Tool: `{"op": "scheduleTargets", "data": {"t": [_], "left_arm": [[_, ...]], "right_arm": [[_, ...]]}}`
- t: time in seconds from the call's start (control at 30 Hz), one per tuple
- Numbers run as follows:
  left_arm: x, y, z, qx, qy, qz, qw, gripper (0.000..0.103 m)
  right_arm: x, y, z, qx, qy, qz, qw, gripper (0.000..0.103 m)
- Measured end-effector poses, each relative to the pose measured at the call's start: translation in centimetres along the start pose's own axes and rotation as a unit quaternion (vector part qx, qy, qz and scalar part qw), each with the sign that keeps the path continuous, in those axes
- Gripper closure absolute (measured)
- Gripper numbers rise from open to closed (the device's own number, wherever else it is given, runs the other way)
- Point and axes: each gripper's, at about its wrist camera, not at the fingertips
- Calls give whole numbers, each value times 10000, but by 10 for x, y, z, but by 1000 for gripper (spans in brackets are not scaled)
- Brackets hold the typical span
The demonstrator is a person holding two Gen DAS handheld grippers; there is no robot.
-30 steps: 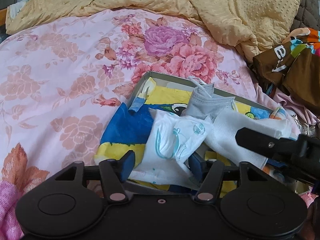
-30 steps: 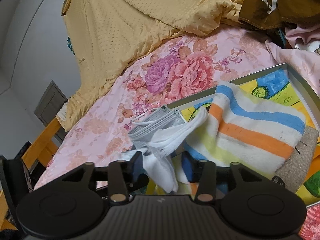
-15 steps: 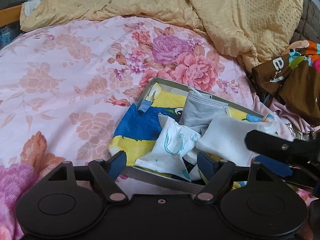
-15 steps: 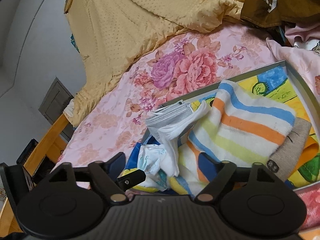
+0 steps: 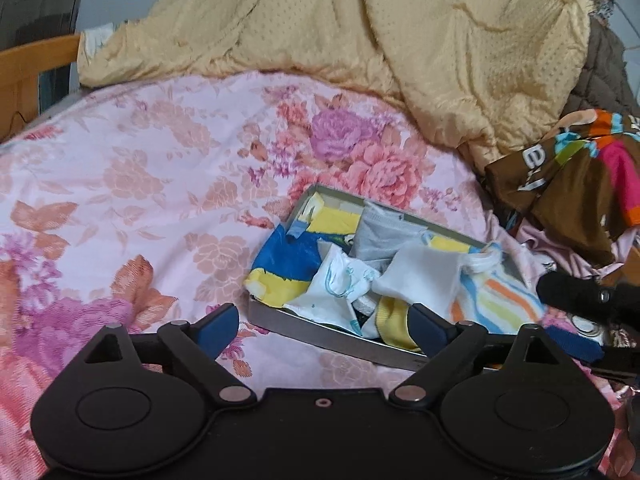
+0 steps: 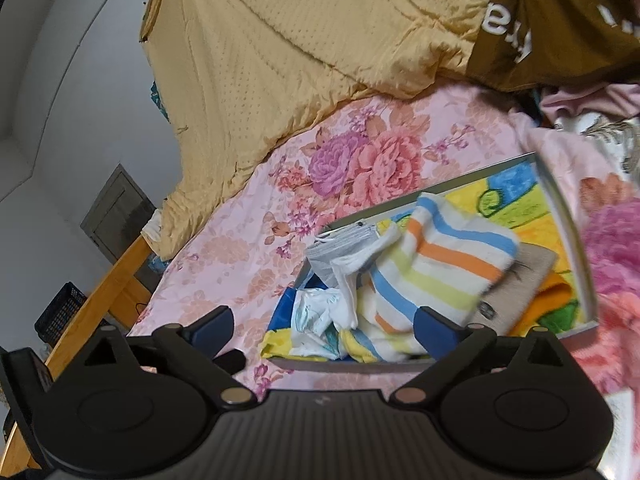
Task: Organize soft objects
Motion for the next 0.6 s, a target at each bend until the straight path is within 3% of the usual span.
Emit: {"op": "scheduleTargets", "data": {"t": [0.6], "left_arm": [[-23,97,25,-81,-528,366,9979,1]], "right_arm": [[-54,108,-15,-666,784,584,9930,0]]}}
Point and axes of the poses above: each gripper's, at about its wrist camera, not at the fingertips, and y roughly against the way its jaws point, z to its right, x to its top, and after that the axes turned 15 degrees about -y, right-handed
